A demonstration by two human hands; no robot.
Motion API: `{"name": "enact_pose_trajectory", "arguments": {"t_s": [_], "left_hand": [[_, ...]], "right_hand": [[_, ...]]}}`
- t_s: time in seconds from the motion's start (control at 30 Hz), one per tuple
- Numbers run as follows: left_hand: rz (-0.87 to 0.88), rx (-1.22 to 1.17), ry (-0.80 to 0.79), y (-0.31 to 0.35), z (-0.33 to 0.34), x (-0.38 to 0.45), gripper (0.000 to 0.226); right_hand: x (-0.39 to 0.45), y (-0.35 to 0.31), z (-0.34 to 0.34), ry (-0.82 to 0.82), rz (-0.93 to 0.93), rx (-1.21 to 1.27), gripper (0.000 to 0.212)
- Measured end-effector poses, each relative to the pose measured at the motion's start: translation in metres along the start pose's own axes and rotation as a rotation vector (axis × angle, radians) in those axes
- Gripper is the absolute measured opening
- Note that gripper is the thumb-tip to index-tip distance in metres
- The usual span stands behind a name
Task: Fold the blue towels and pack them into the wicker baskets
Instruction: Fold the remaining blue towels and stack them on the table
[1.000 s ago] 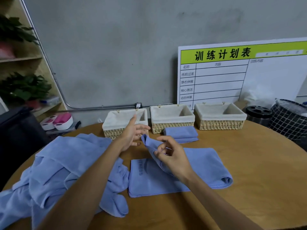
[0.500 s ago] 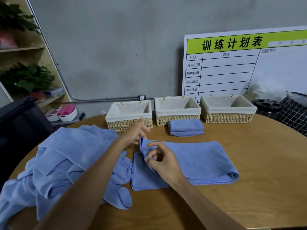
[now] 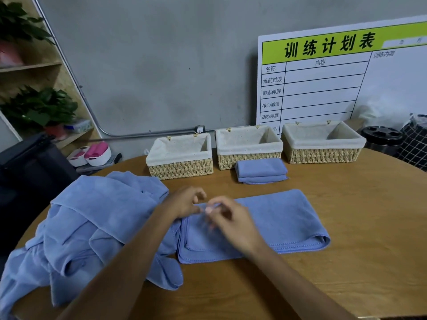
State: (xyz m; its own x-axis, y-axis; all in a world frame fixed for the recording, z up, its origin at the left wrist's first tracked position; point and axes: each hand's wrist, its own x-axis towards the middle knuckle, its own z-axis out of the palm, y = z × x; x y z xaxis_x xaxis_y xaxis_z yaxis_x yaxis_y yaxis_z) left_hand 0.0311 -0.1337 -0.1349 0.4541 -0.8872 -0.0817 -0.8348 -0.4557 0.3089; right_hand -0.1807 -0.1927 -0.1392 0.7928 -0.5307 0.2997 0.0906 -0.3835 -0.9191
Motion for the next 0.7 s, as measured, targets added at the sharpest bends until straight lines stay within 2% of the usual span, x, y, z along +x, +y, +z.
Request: {"name": "enact_pose_trajectory", "arguments": {"t_s": [0.1,0.17,0.2,0.3,0.37,0.43,0.6,0.7], "left_hand": [[0.051,-0.099,0.213,0.023,0.012,-0.005,0.034],[0.093,-0.235,0.331,0.052,0.029,-0.014,0.027],[0.126,-0.257,0.343,0.068,0.04,-0.018,0.025],[0.117,-0.051,0.203,0.104,0.075,-0.027,0.041],[0.06,0.057,0.097,0.116,0.084,-0.025,0.054],[0.049,0.092,0.047,0.125,0.085,-0.017,0.061],[0.034,0.15,-0.03,0.14,0.085,-0.001,0.068],[0.005,0.155,-0.033,0.13,0.085,-0.005,0.076]], "right_hand": [[0.018,0.008,-0.048,0.212,-0.027,-0.198,0.01],[0.026,0.032,-0.079,0.187,0.049,-0.462,0.008],[0.025,0.046,-0.091,0.133,0.082,-0.6,0.014],[0.008,0.077,-0.121,-0.03,0.061,-0.866,0.036],[-0.003,0.087,-0.137,-0.115,0.075,-0.963,0.066],[-0.007,0.087,-0.15,-0.17,0.128,-1.041,0.085],[-0.007,0.091,-0.17,-0.189,0.228,-1.104,0.116],[-0.007,0.093,-0.174,-0.192,0.231,-1.119,0.12]]}}
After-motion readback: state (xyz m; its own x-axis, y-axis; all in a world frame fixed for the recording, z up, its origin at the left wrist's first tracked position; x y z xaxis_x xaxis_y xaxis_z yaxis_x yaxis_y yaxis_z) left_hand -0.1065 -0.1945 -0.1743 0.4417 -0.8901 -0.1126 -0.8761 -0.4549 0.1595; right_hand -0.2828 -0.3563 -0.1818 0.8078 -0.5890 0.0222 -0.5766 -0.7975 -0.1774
